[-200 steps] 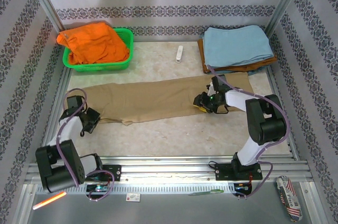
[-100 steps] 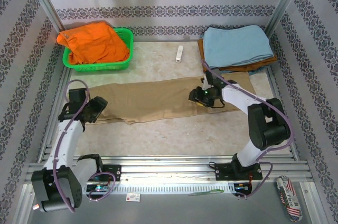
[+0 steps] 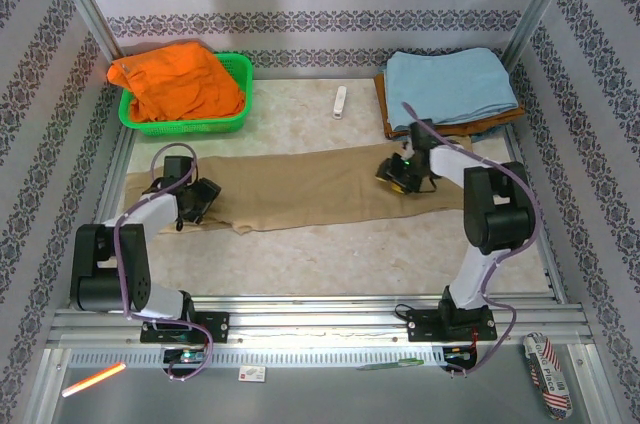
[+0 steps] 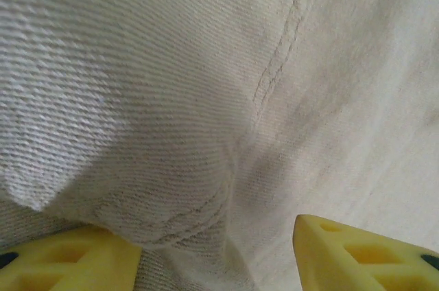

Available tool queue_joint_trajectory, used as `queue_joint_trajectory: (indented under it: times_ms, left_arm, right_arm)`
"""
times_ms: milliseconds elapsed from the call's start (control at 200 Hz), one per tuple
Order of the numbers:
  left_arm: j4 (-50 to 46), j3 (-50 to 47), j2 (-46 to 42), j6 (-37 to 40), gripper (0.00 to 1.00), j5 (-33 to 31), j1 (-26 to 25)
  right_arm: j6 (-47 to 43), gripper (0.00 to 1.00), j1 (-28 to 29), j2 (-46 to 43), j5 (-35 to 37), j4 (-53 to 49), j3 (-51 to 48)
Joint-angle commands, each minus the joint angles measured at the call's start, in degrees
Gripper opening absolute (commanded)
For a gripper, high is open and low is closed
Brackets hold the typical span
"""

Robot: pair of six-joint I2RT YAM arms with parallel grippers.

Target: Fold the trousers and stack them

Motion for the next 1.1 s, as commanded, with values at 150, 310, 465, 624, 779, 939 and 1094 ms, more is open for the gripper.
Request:
queue_joint_trajectory:
  times_ms: [150,310,465,624,779,939,1094]
  left_arm:
    - [4.9,-3.7,8.1,1.2,0.59,2.5,9.8]
    - [3.1,-1.9,8.8,3.7,0.6,3.0,14.2]
    - [0.9,1.3,8.9,4.7,0.6,2.7,16.5]
    - [-1.9,3.5,3.8,4.9,0.62,2.7,15.9]
    - [-8.5,7.8,-3.8,7.8,0.71,0.2,9.8]
    - [-10.9,7.9,-9.4,8.9,0.76,-2.9,1.6]
    - [-8.3,6.0,-8.8,9.6,0.77,-0.8,-6.2]
  right_arm:
    - [2.3,0.48,-11.2,-6.8,-3.7,-0.1,-10.2]
    - [2.0,0.48,-12.3,-9.1,-6.3,-0.2,-13.4]
    - [3.5,0.47,-11.0,-12.2,-12.5,2.0,-17.6]
    - [0.4,0.47,-8.9,-17.7,-11.8,-3.2,-16.6]
    - [-5.7,0.53,-7.3,-22.9,-0.5,-11.6,-10.4]
    - [-12.1,0.61,-6.9,-18.4,17.6,-20.8,-1.5]
    - [-14.5,0.69,-12.3,-12.2,19.2,-21.8,2.7]
